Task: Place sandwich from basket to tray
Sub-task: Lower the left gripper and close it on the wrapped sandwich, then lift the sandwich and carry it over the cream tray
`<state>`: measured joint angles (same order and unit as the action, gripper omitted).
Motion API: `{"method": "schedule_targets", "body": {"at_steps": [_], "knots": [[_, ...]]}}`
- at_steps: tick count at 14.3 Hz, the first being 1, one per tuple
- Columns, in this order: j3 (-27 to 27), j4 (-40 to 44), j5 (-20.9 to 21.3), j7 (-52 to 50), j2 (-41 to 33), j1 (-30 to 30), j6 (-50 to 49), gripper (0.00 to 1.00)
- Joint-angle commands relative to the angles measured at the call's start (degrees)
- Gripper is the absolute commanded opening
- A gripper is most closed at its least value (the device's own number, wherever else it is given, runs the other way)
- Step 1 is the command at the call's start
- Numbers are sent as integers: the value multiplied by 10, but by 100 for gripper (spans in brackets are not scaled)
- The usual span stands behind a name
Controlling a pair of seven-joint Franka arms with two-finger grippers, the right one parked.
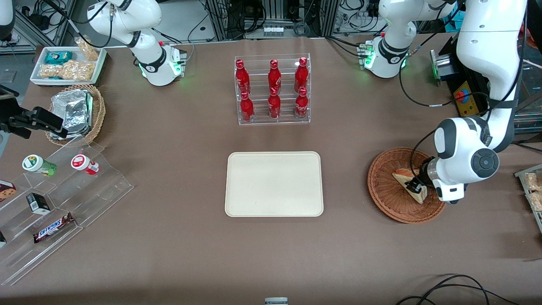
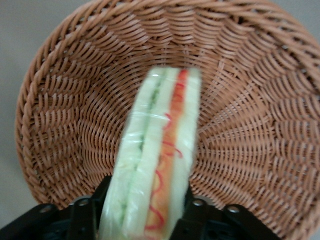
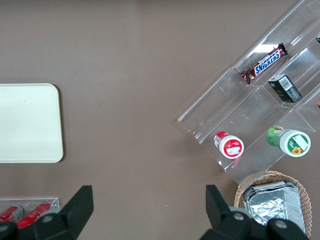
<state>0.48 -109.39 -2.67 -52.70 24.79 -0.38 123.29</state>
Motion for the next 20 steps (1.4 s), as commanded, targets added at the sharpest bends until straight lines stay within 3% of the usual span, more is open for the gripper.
{"method": "schedule_targets", "body": {"at_steps": [1, 3, 5, 7, 9, 11, 16, 20], "knots": [[1, 89, -3, -10, -4, -2, -120, 6], [7, 148, -2, 4, -4, -9, -210, 6], [15, 158, -2, 12, -2, -44, -234, 5], [20, 161, -7, 30, 10, -93, -214, 4], [44, 163, -3, 163, 14, -131, -155, 8], [50, 186, 4, 219, 41, -187, -119, 9], [53, 301, -4, 179, 150, -290, -73, 5], [54, 332, -3, 137, 194, -341, -26, 5]]}}
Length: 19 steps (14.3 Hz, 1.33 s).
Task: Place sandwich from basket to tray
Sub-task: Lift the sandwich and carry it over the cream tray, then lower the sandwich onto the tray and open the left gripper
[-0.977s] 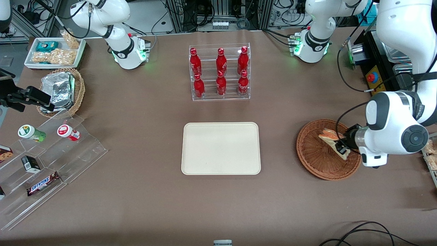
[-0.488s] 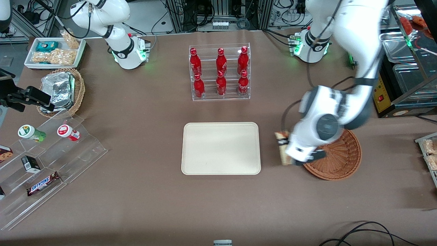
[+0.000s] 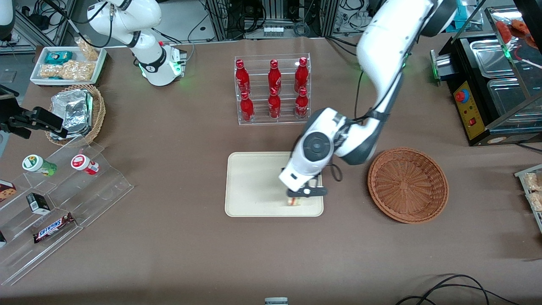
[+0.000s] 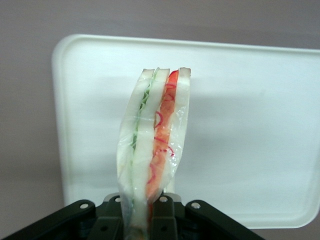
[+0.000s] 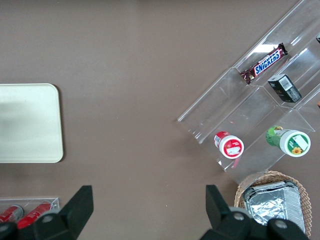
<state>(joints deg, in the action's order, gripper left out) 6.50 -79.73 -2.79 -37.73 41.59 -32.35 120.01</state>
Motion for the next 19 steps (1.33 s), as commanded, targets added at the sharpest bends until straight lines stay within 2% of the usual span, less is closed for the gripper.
{"method": "schedule_targets", "body": {"at_steps": [1, 5, 8, 12, 13, 14, 15, 17, 19], "knots": [[-7, 35, -3, -16, 34, -33, 24, 6], [-7, 32, 2, -50, 60, -54, 82, 9], [-8, 33, 2, -62, 58, -54, 81, 10], [-9, 32, 6, -96, 58, -54, 80, 20], [-9, 31, 7, -96, 57, -54, 80, 33], [-9, 31, 6, -96, 57, -54, 80, 63], [-9, 30, 4, -98, 54, -54, 80, 100], [-10, 26, 8, -96, 38, -53, 69, 100], [-11, 11, 7, -96, -22, -49, 9, 100]]}}
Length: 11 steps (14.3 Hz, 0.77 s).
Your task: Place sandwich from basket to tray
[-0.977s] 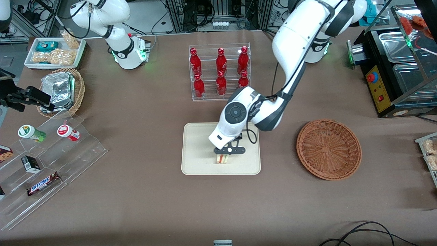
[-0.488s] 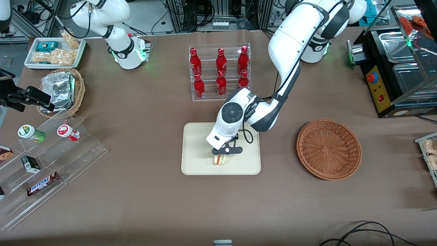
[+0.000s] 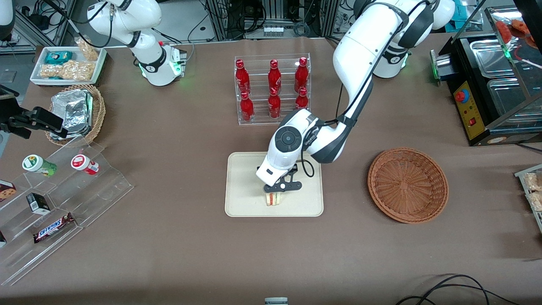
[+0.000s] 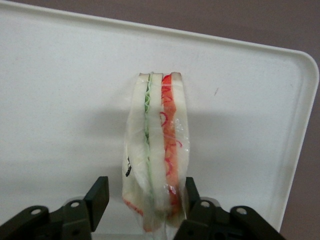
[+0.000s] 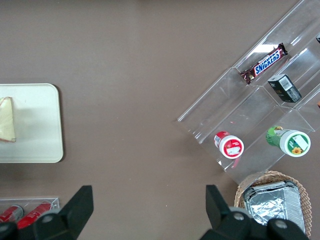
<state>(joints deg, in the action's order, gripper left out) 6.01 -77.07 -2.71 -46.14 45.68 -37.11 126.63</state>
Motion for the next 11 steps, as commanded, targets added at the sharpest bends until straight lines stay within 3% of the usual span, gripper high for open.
{"method": "schedule_targets", "body": {"at_steps": [1, 3, 6, 11], "knots": [[-10, -22, 7, -9, -99, 1, -104, 100], [-46, -20, 11, 7, -158, 8, -200, 100], [-54, -22, 46, 28, -221, 33, -292, 100], [-53, -44, 48, 37, -243, 129, -358, 100]]}}
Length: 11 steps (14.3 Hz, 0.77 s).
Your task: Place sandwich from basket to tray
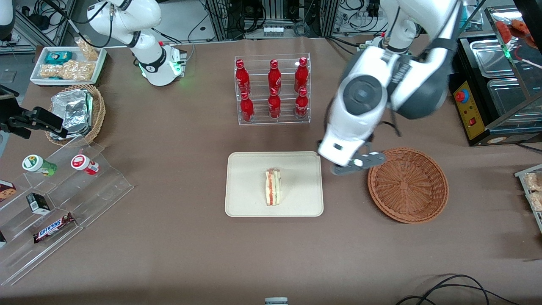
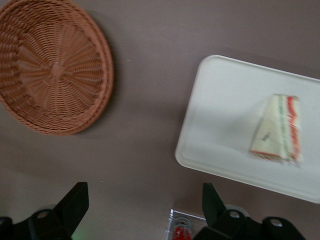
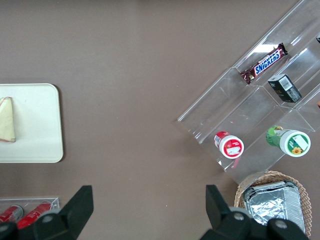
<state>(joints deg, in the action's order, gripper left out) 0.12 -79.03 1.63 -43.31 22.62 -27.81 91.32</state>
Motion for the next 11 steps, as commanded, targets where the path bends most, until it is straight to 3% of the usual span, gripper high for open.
{"method": "schedule_targets", "body": {"at_steps": [1, 5, 11], "knots": [[6, -44, 6, 18, -27, 49, -5, 100], [6, -154, 6, 115, -130, 112, -3, 100], [6, -199, 7, 233, -202, 203, -13, 100]]}}
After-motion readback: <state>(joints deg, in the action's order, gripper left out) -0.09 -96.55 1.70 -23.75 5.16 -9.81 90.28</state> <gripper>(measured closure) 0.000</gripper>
